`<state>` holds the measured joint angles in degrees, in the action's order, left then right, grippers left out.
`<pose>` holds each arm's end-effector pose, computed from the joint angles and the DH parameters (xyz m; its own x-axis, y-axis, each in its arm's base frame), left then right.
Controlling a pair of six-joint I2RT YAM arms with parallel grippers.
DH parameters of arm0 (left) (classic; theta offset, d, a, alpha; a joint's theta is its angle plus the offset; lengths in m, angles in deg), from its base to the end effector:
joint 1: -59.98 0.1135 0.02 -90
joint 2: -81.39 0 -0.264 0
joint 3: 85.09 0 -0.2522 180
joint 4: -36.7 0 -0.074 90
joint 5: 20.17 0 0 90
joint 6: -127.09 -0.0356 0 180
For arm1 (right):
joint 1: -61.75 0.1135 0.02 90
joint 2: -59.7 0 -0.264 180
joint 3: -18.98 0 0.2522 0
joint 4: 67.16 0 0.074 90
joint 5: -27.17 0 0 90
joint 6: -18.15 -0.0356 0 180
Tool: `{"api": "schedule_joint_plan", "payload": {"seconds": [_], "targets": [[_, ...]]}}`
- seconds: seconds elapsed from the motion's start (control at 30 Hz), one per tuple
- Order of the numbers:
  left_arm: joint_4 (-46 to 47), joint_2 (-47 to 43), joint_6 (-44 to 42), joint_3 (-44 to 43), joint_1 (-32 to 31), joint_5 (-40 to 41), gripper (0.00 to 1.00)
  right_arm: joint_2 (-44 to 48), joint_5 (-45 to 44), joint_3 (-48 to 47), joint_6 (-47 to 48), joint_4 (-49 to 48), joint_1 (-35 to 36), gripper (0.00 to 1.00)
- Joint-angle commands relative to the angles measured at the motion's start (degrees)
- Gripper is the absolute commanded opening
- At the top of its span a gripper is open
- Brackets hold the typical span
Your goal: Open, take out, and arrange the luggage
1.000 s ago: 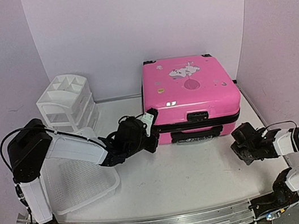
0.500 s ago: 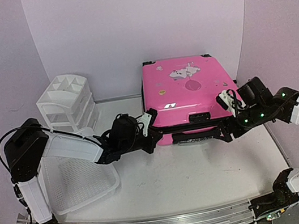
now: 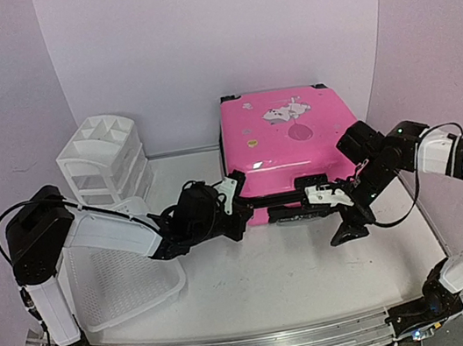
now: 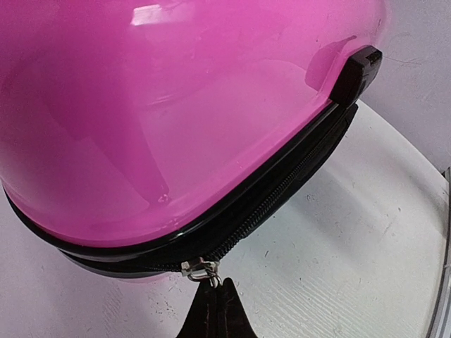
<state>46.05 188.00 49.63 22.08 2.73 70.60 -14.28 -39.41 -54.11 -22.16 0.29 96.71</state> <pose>0.2194 -0.3403 0.1809 -0.3996 0.2199 -0.8900 0.7659 0.6136 -0.1923 0.1875 0.1484 0.2642 -0.0001 -0.8539 -0.5205 -0.9988 0.0260 -0.0425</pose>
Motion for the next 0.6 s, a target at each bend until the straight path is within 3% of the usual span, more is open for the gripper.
{"api": "schedule_joint_plan", "payload": {"seconds": [0.0, 0.17, 0.4, 0.57], "targets": [[0.2, -4.5, 0.9, -0.1, -6.0, -7.3, 0.0, -2.9, 1.5, -0.7, 12.3, -3.6, 1.5, 0.77], [-0.5, -4.9, -0.6, 0.2, -6.0, -6.3, 0.0, -5.9, -12.0, 2.2, 5.7, -19.4, 4.8, 0.73], [-3.3, -6.8, -4.0, 1.1, -5.2, 2.1, 0.0, -13.7, -26.1, 3.0, 2.8, -31.4, 6.0, 0.66], [-4.6, -7.2, -3.5, 1.1, -3.2, 1.8, 0.0, -19.3, -34.4, 1.5, 1.7, -37.5, 6.1, 0.62]]}}
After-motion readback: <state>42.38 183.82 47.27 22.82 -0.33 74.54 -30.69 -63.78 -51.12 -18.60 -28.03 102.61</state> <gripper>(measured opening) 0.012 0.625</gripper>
